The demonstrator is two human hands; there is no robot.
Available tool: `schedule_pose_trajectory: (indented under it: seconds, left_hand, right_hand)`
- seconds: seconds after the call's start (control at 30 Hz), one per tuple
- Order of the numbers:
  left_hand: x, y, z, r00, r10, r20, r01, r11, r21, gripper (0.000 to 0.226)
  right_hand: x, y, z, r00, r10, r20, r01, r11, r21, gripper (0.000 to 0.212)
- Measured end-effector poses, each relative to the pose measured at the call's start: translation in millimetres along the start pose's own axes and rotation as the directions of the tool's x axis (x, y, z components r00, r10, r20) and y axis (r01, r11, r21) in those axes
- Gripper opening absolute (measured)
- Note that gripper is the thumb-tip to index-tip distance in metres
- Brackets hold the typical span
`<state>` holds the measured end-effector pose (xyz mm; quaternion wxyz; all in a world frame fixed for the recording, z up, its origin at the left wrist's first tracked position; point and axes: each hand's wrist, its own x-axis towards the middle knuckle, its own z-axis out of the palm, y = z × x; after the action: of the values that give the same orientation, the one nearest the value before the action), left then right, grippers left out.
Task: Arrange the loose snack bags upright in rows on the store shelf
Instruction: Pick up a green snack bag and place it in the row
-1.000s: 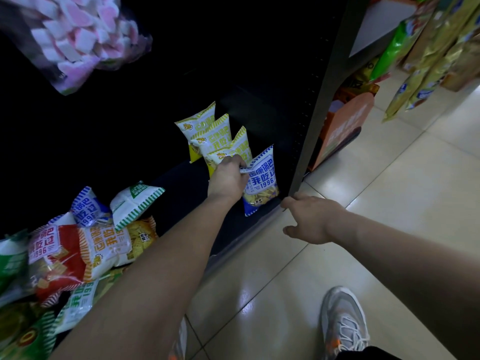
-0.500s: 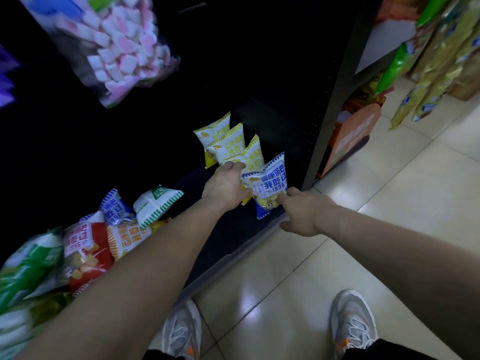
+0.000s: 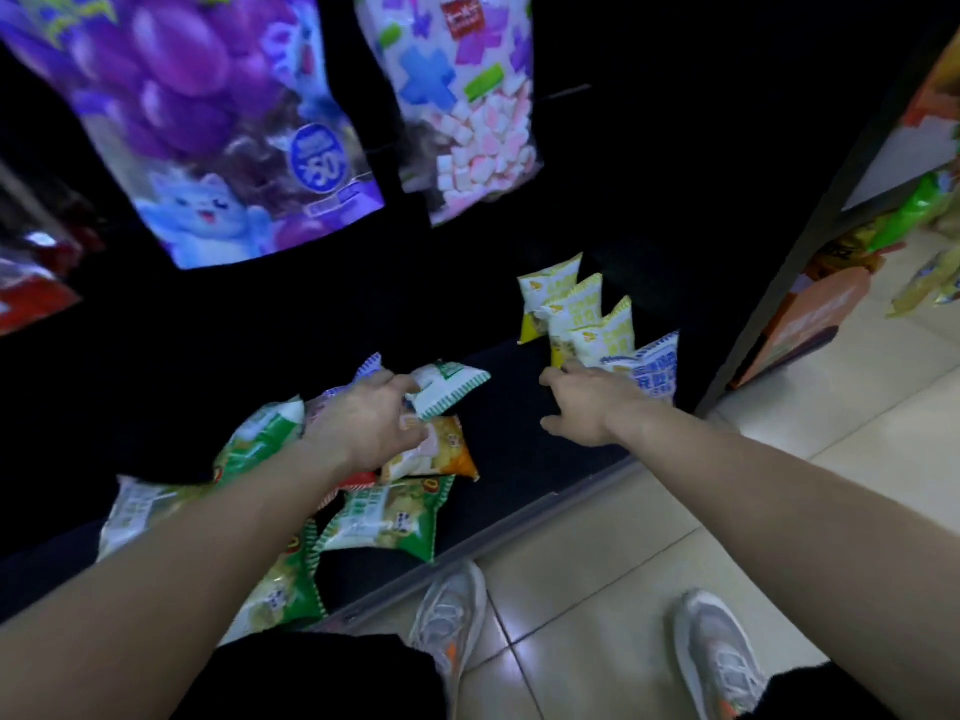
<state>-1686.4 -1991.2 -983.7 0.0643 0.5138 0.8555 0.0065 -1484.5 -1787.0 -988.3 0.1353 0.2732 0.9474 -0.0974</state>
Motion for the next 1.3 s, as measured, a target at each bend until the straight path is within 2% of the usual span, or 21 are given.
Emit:
schedule_pose_trajectory:
  seconds: [0.13,0.3,0.43,0.6,0.77,0.83,0.9,1.0,1.03,1.2,1.3]
  left_hand:
    - [6.1,-35.0,20.2,0.989,-0.085,0.119,0.087,0.996,-0.015,0.078]
    - [33.4,-54.7,35.2,0.989,-0.129,0.068,0.135,0.987,-0.091,0.077]
    - [36.7,-58.9,54.0,0.987,-0.131,0.088,0.14,0.984,-0.106,0.077]
    - [31.8,-69.8,62.1,0.982,-0.122,0.144,0.149,0.97,-0.193,0.074]
    - [30.4,-74.0,60.0,0.98,-0.16,0.115,0.183,0.957,-0.227,0.075]
    - [27.9,-73.9,61.5,0.979,-0.166,0.118,0.189,0.957,-0.22,0.077]
    - [24.9,-74.6,63.1,0.979,-0.161,0.125,0.185,0.961,-0.206,0.078]
    - [23.1,-78.6,62.7,0.981,-0.156,0.114,0.178,0.96,-0.218,0.076]
    - [23.5,-80.0,61.8,0.982,-0.162,0.101,0.182,0.957,-0.228,0.075]
    - [30.8,-81.8,52.8,0.979,-0.203,0.004,0.197,0.943,-0.268,0.074]
    - [38.0,-74.3,39.4,0.972,-0.21,-0.103,0.164,0.926,-0.339,0.075]
  right_hand:
    - [36.4,-18.6,27.0,0.995,-0.039,0.095,0.05,0.993,-0.108,0.066]
    - [107.7,-42.5,53.4,0.994,-0.033,0.102,0.028,0.998,0.052,0.069]
    - [158.7,-61.7,78.0,1.0,-0.028,0.008,0.026,0.988,0.15,0.072]
    - [191.8,-67.3,97.1,1.0,-0.013,-0.013,0.015,0.991,0.132,0.093]
    - [194.9,-57.9,101.9,0.997,-0.031,0.072,0.022,0.992,0.126,0.106]
    - [190.8,-55.7,103.9,0.999,-0.033,-0.015,0.035,0.991,0.126,0.092]
    - [187.8,-56.6,99.4,0.985,-0.08,-0.152,0.109,0.976,0.186,0.069]
    - [183.2,-65.9,78.7,0.916,-0.169,-0.364,0.276,0.924,0.266,0.024]
    - [181.4,-69.5,70.1,0.89,-0.18,-0.42,0.309,0.914,0.263,0.015]
    - [160.2,-68.9,29.9,0.82,-0.094,-0.564,0.277,0.928,0.249,0.016]
    - [132.8,-55.1,7.2,0.795,-0.061,-0.604,0.303,0.902,0.307,0.014]
